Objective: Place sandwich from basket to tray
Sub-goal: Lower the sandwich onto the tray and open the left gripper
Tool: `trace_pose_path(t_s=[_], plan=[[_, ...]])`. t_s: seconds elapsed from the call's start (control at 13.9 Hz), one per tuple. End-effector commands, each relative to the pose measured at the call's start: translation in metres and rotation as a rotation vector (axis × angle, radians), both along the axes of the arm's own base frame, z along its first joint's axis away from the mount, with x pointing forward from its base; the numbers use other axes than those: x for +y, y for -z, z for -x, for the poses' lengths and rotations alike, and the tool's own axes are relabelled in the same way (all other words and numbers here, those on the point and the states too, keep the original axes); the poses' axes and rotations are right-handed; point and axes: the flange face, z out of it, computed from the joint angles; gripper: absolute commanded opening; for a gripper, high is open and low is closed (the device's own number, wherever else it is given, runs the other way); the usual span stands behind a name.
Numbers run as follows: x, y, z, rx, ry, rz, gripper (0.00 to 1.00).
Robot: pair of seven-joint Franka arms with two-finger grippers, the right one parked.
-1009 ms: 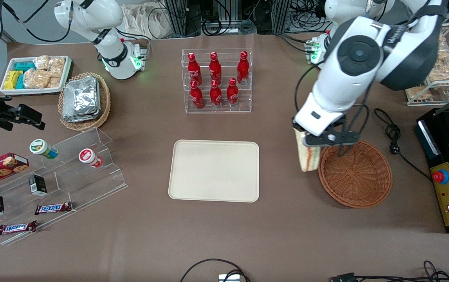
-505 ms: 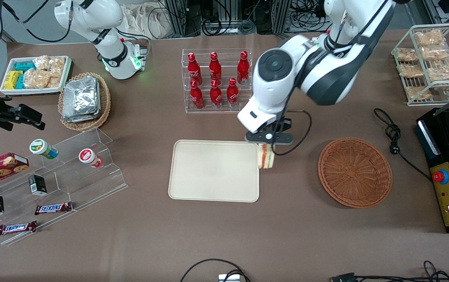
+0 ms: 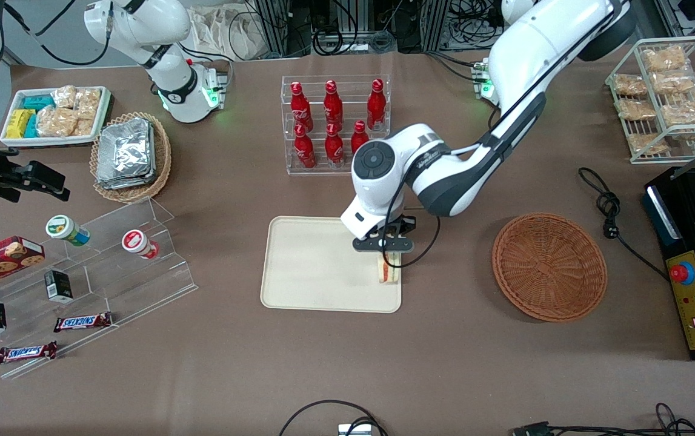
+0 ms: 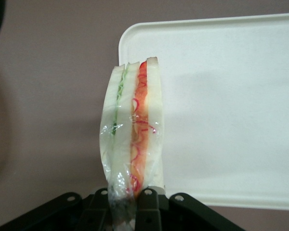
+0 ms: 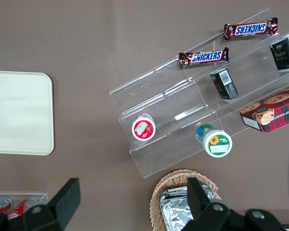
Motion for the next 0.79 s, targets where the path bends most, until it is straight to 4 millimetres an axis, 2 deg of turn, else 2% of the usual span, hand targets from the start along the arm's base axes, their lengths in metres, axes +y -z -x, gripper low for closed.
trace_pose_path(t_s=[0.0, 0.07, 0.29, 0.5, 0.58, 0.72], plan=[[-0.007, 0.011, -0.006, -0.028, -0.011, 0.008, 0.0], [-0.008, 0.015, -0.008, -0.033, -0.021, 0.023, 0.0], [-0.001, 0.042, -0.018, -0.034, -0.046, 0.049, 0.0], [-0.001, 0.051, -0.018, -0.027, -0.051, 0.052, 0.0], [-0.003, 0.053, -0.018, -0.03, -0.05, 0.064, 0.04], [-0.003, 0.053, -0.019, -0.035, -0.048, 0.075, 0.27]])
